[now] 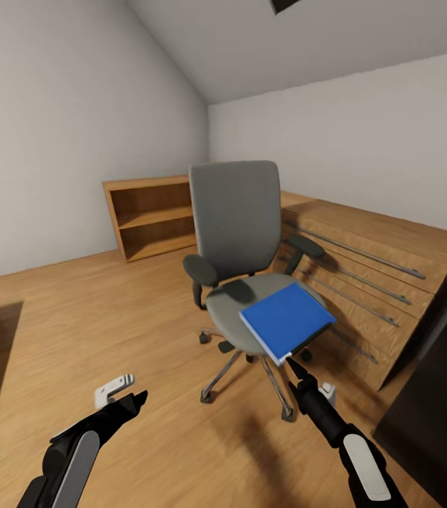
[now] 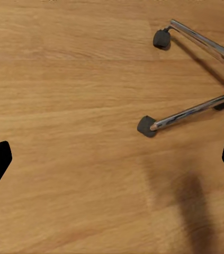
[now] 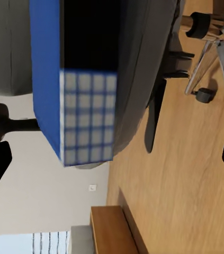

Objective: In the bedroom, organize the workspace by keeping the computer under the desk, ensuring the monitor is on the desk, placing the keyboard on the desk next to the monitor, placing the mouse on the desk next to the keyboard, moving the folder from the swivel chair onto the desk next to the mouse, stacking the notebook on top of the folder with the pen on top of the notebook, and positioning the swivel chair next to the desk.

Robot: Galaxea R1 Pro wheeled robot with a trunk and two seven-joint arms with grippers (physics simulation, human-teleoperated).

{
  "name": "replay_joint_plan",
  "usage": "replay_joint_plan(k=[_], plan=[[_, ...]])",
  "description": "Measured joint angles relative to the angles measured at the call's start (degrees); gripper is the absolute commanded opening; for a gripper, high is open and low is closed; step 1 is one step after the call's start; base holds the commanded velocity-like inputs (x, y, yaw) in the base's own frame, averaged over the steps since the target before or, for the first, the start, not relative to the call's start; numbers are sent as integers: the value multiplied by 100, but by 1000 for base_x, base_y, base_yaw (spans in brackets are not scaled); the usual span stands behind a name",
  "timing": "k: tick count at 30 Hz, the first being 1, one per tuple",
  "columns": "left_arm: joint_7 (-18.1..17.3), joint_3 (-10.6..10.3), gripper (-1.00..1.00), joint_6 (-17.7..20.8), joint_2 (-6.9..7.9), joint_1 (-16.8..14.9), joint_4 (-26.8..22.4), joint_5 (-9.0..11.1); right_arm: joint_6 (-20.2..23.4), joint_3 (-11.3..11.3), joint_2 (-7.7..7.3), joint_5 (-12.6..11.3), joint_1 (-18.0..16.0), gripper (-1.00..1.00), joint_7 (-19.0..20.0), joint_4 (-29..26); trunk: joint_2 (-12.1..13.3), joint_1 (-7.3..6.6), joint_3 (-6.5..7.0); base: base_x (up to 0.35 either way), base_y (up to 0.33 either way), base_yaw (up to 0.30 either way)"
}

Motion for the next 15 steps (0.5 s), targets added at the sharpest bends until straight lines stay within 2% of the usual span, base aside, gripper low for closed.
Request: replay_joint_plan(k=[7,11,15], plan=[[3,-1,100,0,-1,0,2,7,-3,-2,-3,5,0,100,0,-10,0,2,0,66,0,0],[2,-1,100,0,-1,0,2,8,-8,-2,-4,5,0,100,-6,-11,0,0,0,176,0,0],[2,0,100,0,-1,0,2,8,-9,-6,-4,5,0,100,-7,-11,0,2,0,68,0,0]])
